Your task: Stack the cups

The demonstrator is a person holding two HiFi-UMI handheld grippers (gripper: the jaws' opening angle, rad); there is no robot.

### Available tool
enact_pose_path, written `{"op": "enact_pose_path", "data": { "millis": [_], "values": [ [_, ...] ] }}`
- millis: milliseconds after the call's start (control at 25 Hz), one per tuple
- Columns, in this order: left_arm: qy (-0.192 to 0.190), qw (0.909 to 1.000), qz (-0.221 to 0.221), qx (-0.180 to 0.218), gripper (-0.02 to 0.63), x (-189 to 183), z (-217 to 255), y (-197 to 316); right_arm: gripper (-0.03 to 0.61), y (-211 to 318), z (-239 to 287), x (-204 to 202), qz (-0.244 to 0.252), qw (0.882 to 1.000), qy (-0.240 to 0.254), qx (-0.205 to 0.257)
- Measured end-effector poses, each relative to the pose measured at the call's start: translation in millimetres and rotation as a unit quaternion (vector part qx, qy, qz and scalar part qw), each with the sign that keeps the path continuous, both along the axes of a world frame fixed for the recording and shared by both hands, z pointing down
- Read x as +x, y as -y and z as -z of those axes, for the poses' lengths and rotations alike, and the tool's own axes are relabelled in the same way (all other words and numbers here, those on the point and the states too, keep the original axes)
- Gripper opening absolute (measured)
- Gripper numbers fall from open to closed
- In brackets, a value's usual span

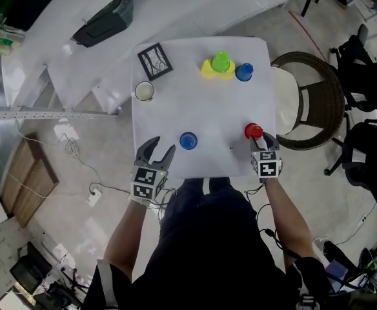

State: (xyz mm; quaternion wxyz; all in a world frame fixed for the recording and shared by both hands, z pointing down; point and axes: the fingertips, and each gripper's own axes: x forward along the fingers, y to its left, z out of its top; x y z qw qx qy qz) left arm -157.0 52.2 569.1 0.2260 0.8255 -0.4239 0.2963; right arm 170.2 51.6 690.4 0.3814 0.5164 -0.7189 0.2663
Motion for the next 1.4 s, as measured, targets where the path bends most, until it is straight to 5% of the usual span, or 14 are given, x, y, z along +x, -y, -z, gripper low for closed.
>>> {"op": "enact_pose_path", "data": {
  "millis": [320, 880, 1400],
  "values": [
    [-0.003, 0.9999, -0.001, 0.012, 0.213, 4.4, 5.9, 7.0, 0.19, 29.1, 29.0, -3.8, -0.004, 0.999, 0.025, 0.024],
    [0.005, 0.9997, 0.015, 0.018, 0.213, -5.7, 14.0, 19.6, 0.19, 171.1, 97.7, -13.8, 0.032, 0.995, 0.028, 0.092],
    [-0.006, 0.9983, 0.057, 0.006, 0.212, -17.5, 14.2, 32.4, 0.193, 248.6, 87.8, -32.9, 0.051, 0.996, 0.027, 0.074]
  ]
}}
